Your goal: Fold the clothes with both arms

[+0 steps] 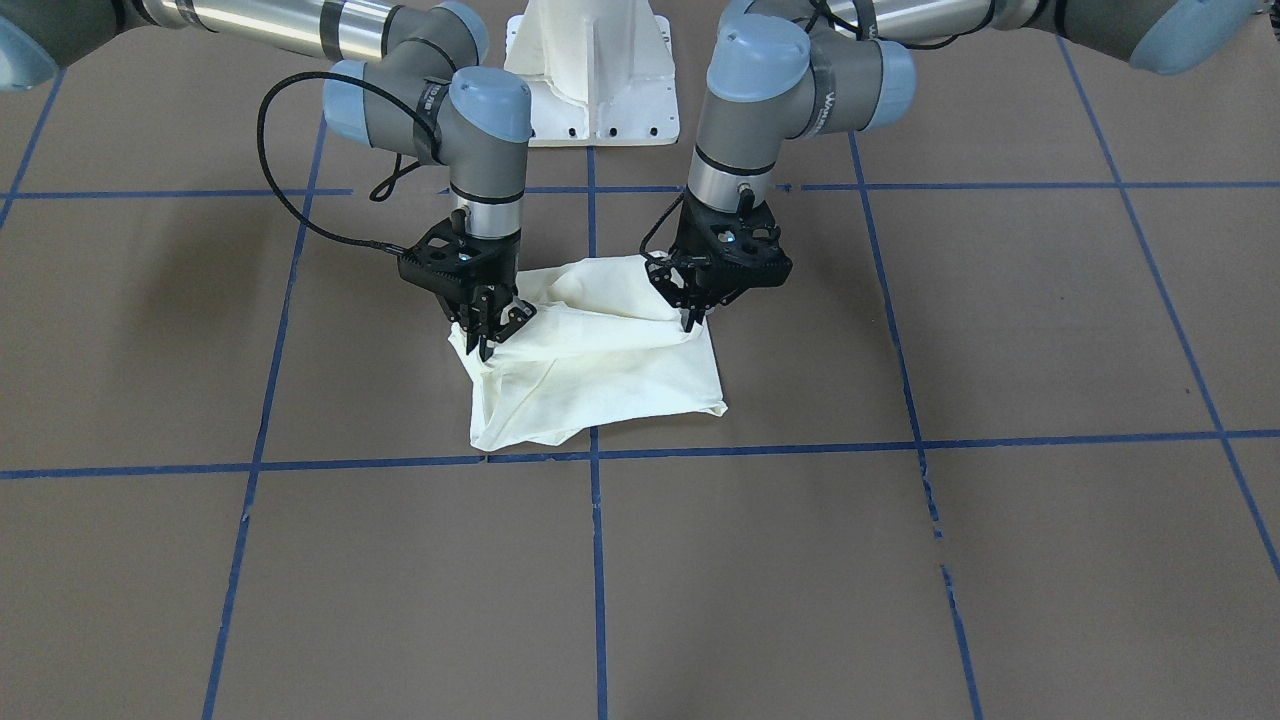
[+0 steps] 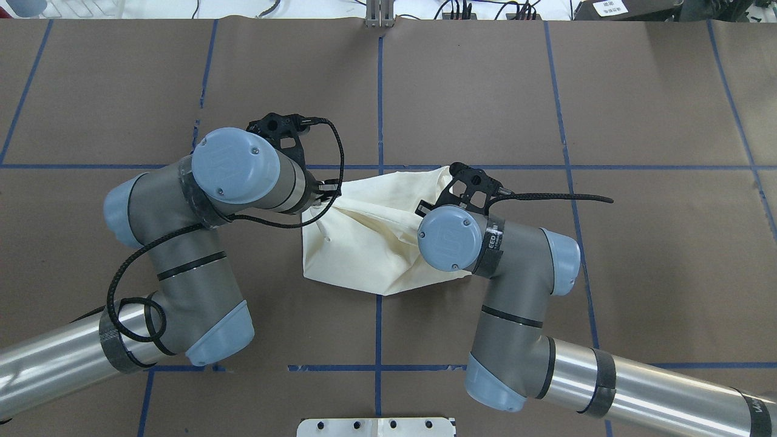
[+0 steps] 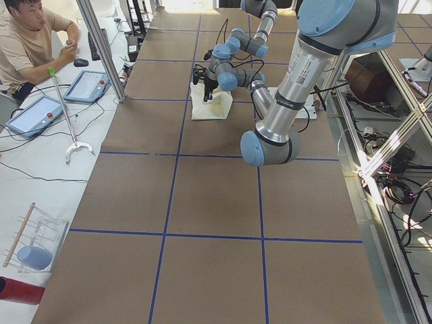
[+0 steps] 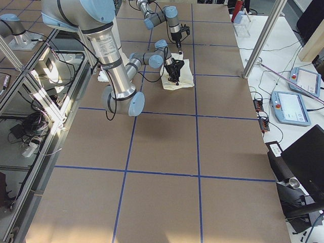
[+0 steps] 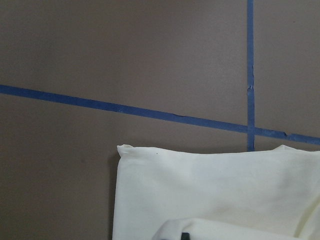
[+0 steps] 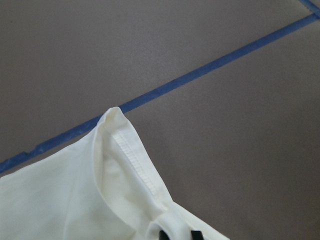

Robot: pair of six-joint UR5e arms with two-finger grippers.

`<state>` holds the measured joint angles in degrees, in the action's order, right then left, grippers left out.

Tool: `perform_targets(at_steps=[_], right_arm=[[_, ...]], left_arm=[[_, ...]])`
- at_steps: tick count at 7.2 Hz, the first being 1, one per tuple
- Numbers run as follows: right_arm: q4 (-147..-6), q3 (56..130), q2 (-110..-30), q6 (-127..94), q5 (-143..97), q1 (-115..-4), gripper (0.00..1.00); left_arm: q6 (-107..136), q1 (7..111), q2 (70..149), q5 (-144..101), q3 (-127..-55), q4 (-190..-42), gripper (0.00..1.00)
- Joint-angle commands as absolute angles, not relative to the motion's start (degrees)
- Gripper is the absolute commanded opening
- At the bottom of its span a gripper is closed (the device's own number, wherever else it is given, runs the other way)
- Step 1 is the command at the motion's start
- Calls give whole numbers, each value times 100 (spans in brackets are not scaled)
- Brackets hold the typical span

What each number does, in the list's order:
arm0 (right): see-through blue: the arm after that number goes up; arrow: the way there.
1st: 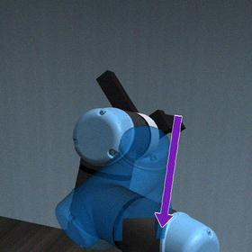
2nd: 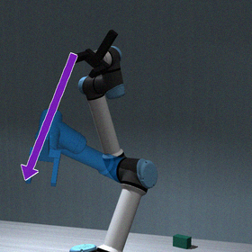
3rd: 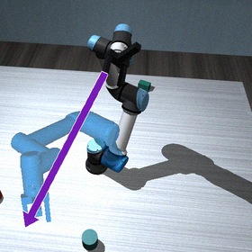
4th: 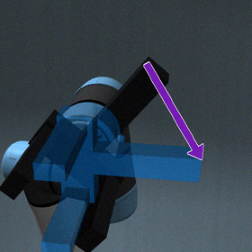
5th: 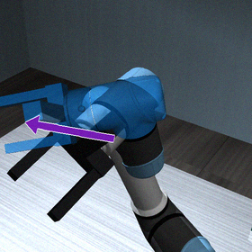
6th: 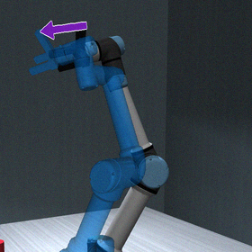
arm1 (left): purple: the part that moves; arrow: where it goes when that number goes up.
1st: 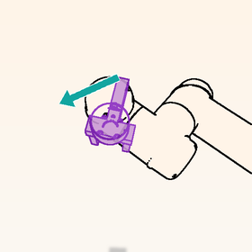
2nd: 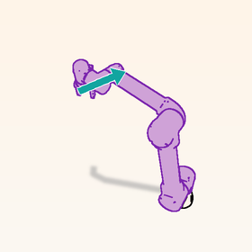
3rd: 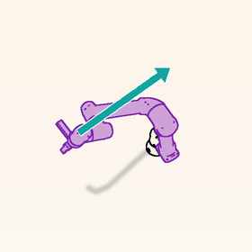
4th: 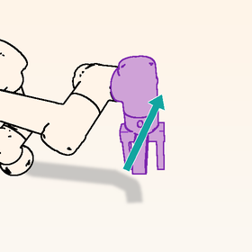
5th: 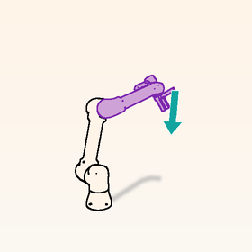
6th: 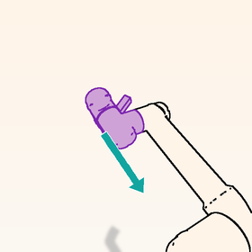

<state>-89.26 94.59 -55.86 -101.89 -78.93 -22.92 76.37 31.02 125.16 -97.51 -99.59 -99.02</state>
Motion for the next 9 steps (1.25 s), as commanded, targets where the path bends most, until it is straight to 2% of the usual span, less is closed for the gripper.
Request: perform_targets(at_steps=[1,3,5,7,9], right_arm=[[-8860,9588,-5581,-9784,-7980,-2390,100],[-8894,10218,-5616,-9651,-8507,-2557,100],[-8886,10449,-5590,-9624,-8464,-2488,100],[-8895,10407,-5669,-9615,-7487,-1596,100],[-8895,9891,-5599,-9563,-7182,-1459,100]], left_arm=[[7068,3137,12463,-9756,-10036,-9905,100],[6428,3304,12323,-9817,-10439,-9914,100],[6425,3313,12270,-10019,-10555,-9914,100],[6442,3313,12270,-10028,-10564,-9914,100],[6460,3313,12261,-10028,-10608,-9914,100]])
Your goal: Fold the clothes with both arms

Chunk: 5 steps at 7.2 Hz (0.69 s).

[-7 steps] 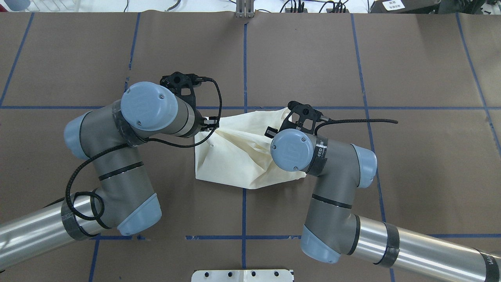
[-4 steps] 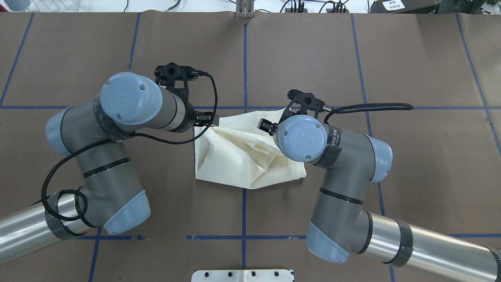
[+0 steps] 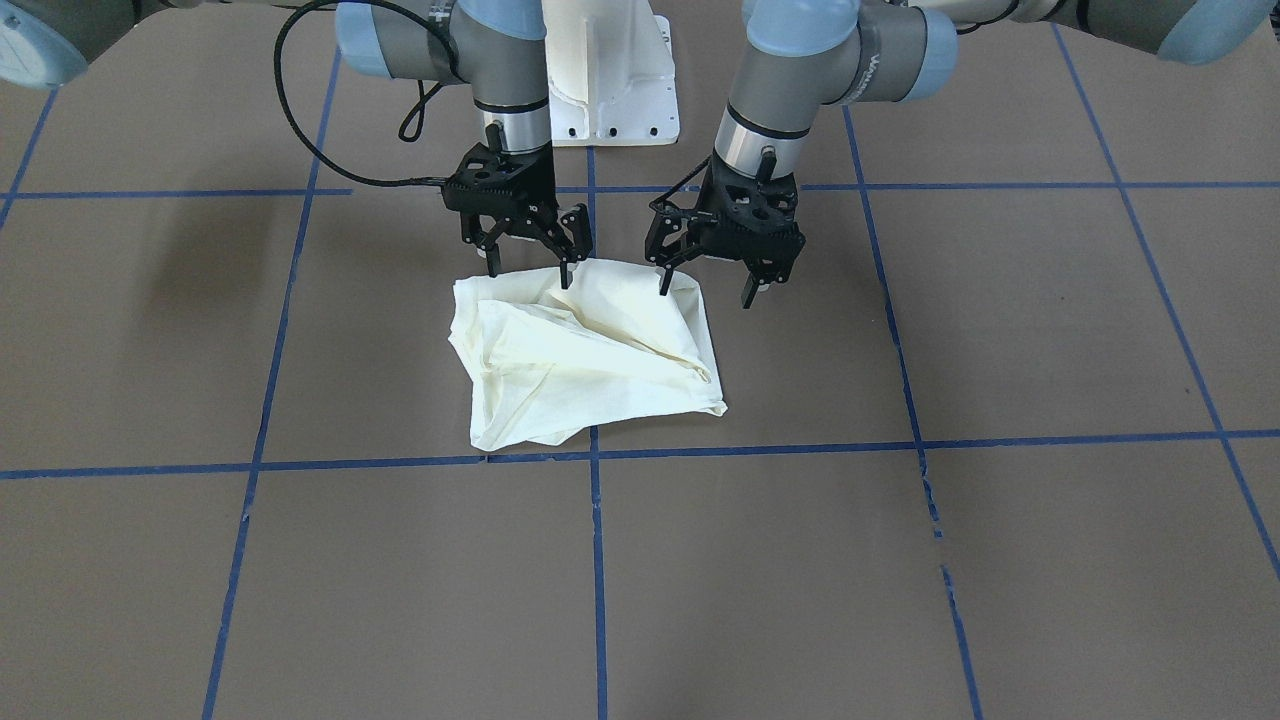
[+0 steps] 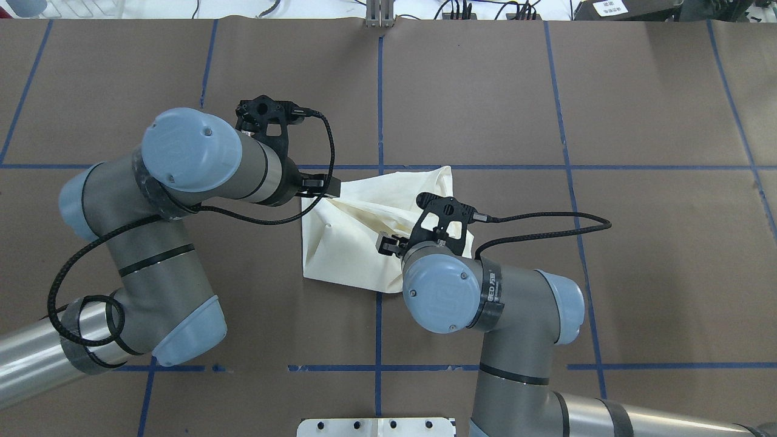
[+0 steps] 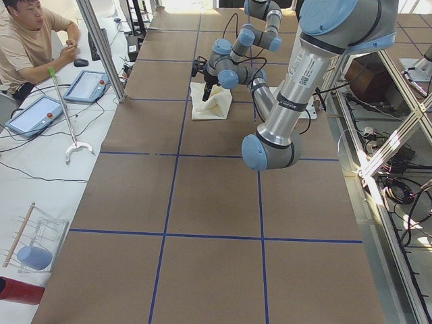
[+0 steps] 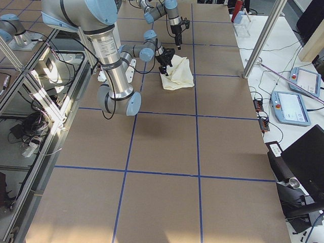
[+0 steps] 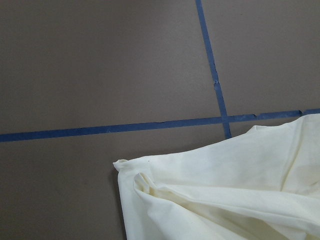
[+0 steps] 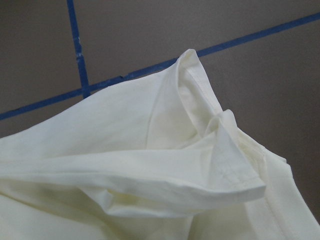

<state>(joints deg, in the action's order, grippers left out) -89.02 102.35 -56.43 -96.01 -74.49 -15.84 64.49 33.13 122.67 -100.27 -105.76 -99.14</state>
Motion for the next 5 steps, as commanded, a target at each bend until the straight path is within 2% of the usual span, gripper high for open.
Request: perform_targets(at_steps=[1,5], right_arm=[[-8877,9766,-5529,-9475,-7094,-1468,100],[-8859,9353,-5467,-9134,-7101,-1949,100]], left_arm=[[6460,3313,12252,-10028,-10643,-9905,100],[6460,3313,12182,-10037,-10731,-9896,100]])
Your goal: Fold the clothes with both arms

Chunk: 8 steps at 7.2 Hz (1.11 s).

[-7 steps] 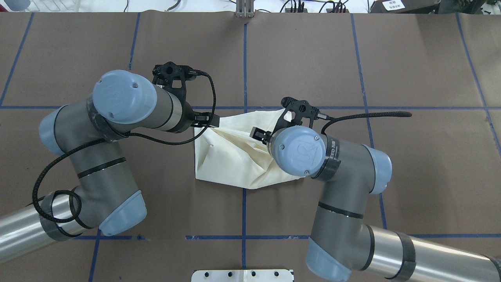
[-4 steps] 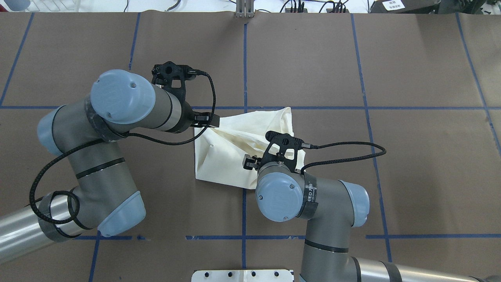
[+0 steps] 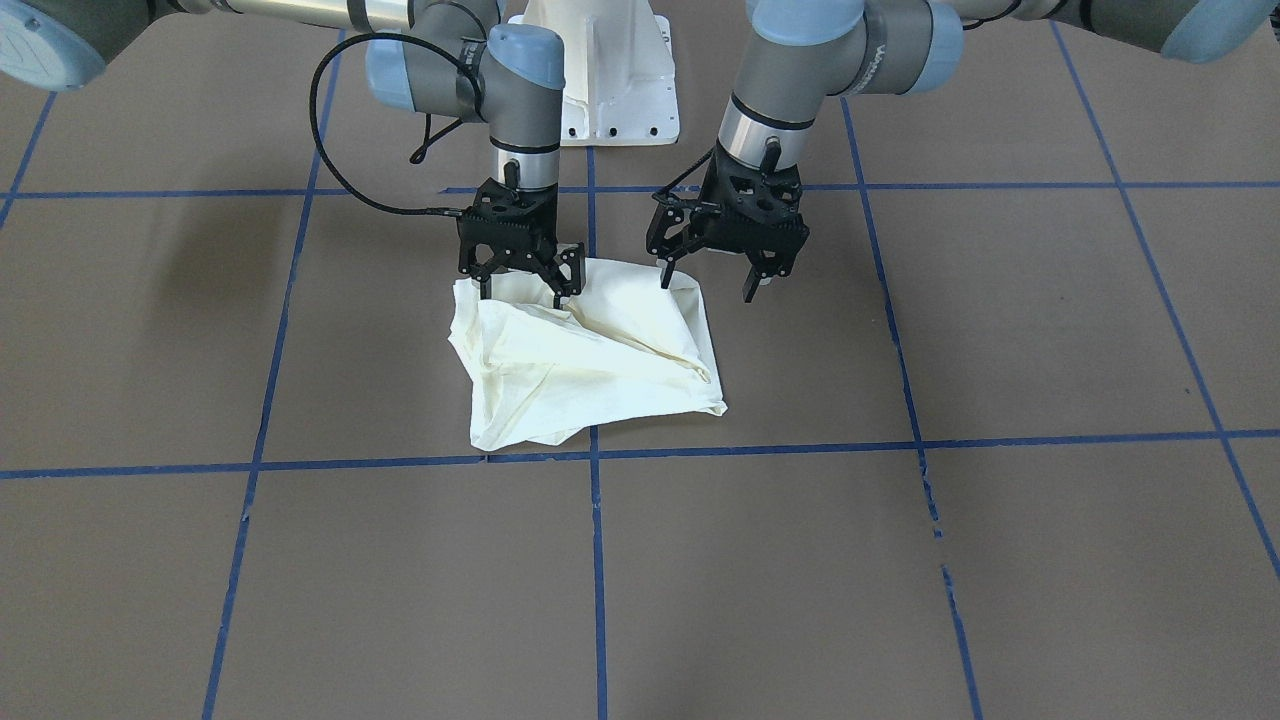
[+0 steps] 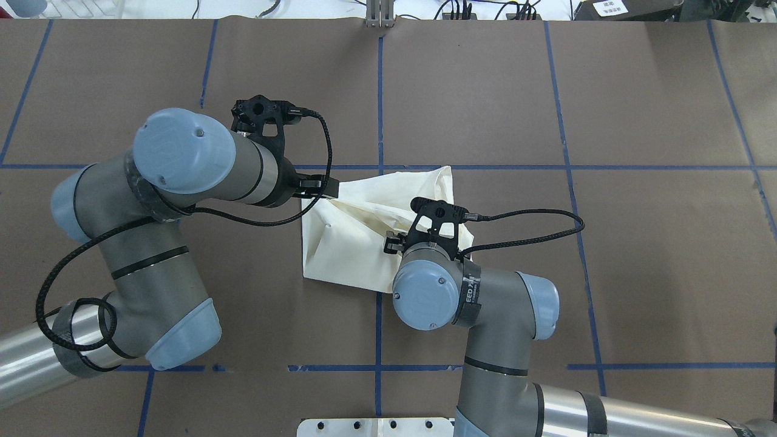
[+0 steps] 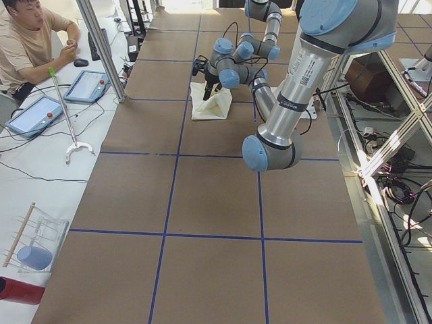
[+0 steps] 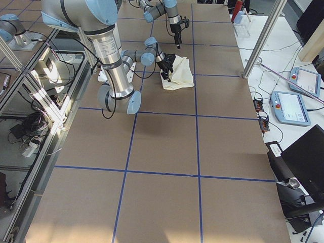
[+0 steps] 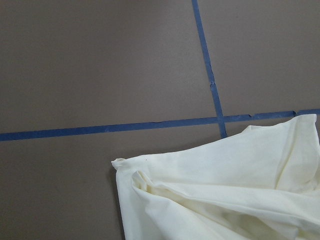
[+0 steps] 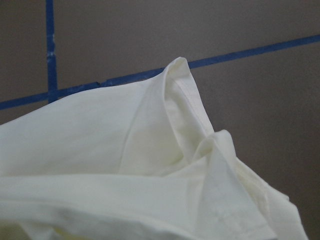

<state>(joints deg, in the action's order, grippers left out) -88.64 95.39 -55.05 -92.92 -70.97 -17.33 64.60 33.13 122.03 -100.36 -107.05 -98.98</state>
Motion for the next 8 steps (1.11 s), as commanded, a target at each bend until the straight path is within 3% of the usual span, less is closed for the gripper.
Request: perform_targets(at_steps=[1,4,6,8], right_arm=[[-8859,9160,-5380,-8923,-7145,-2247,100],[-7906,7807,-4896,-8369,-7784,-3345,100],[-6879,7795,-4939,-8157,-9011,-3804,100],[-6093,8538,-5629,-8122,-9683,-3963,100]], left_arm=[[6460,3313,12182,-10037,-10731,-9896,100],[6478,3305,12173,-10055,-10731,-9896,100],[6469,3279,12173,-10055,-10731,-9923,100],[6425,3199,11999,-10063,-10557,-10837,100]])
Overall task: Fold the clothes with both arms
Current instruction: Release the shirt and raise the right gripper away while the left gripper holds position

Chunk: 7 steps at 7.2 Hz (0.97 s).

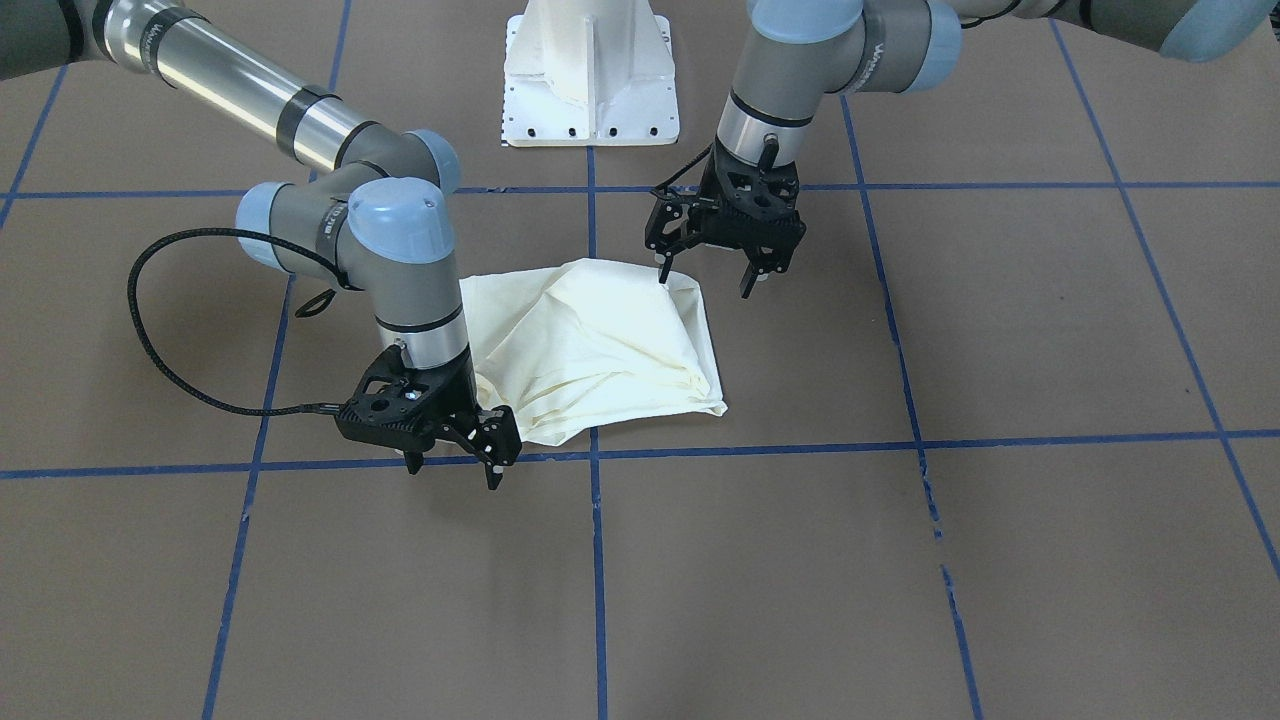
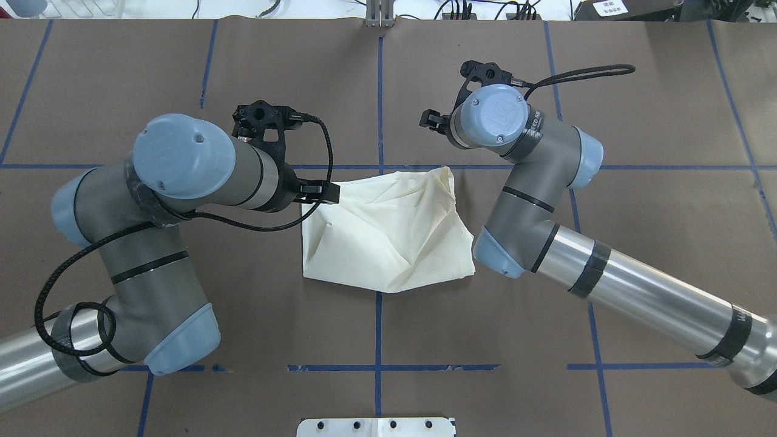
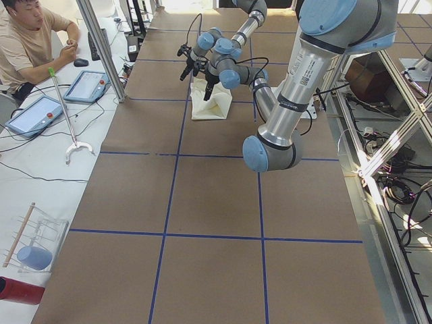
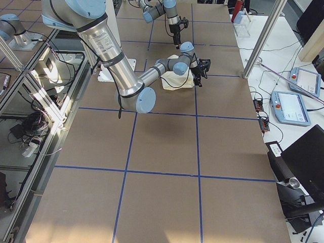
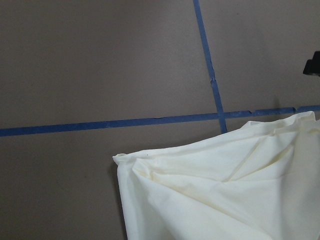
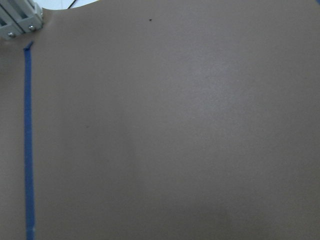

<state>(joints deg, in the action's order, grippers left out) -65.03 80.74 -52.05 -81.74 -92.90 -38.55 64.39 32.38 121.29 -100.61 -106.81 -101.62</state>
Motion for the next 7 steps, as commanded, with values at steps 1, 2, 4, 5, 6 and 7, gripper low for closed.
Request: perform_targets(at_steps=[1,2,4,5,6,7], right_arm=[[-6126,8821,-5764,-8121,-10086,-4120,100],[-6143,8929,-5800,-8112,-10168,-4183,100],[-6152,8947,-5853,-8112,-10169,-4210,100],[-6152,8947,-5854,-8112,-10169,-4210,100],[-6152,8956,-5880,-8112,-10160,-4210,100],[-6152,8956,-5889,-8121,-10151,-4210,100]], left_arm=[[6381,3025,11614,-10055,-10234,-12186,100],[6372,3015,11610,-10055,-9743,-12973,100],[6354,3015,11637,-10055,-9361,-13534,100],[6363,3006,11663,-10063,-9352,-13596,100],[6381,2780,11637,-10063,-9343,-13832,100],[6416,2647,11663,-10063,-9360,-13904,100]])
